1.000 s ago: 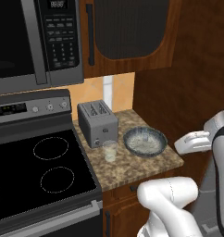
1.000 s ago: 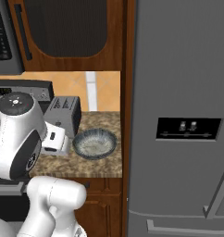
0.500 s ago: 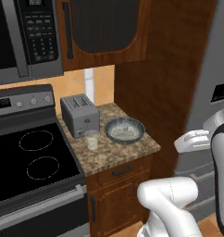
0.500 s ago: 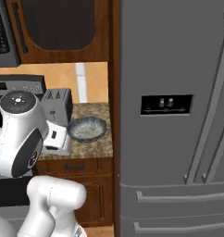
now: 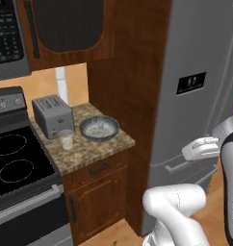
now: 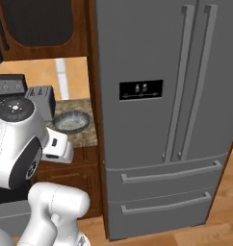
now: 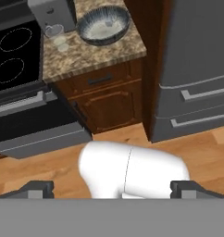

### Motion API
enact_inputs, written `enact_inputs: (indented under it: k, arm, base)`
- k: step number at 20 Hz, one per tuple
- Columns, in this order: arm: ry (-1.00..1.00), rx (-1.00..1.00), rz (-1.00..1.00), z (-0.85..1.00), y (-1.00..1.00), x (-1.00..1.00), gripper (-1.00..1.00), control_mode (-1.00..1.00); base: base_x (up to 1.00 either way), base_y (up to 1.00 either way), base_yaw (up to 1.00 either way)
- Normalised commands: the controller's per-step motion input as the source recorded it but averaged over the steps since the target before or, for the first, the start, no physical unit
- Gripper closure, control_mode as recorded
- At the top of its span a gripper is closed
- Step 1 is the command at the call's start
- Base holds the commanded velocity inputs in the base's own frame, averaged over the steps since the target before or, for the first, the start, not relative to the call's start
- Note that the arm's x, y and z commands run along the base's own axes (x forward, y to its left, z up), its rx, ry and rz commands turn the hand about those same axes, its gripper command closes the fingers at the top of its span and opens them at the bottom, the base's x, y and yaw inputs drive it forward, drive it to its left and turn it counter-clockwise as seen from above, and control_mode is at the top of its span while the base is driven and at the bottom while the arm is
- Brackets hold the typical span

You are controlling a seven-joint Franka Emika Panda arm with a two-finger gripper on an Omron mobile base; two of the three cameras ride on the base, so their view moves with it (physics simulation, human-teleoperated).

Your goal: Grab a lemon wedge from the fridge and one ice cube from the ice bowl, and put them in the glass of lemonade.

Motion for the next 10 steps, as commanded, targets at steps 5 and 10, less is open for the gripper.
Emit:
enact_inputs:
  k: [5, 10]
  arm:
    - [0.0, 0.0, 0.0, 0.0, 0.0, 0.0, -1.0, 1.0]
    - [0.0, 0.0, 0.0, 0.0, 0.0, 0.0, -1.0, 1.0]
  base:
    - [0.0, -0.61, -0.04]
    - [0.0, -0.96, -0.06]
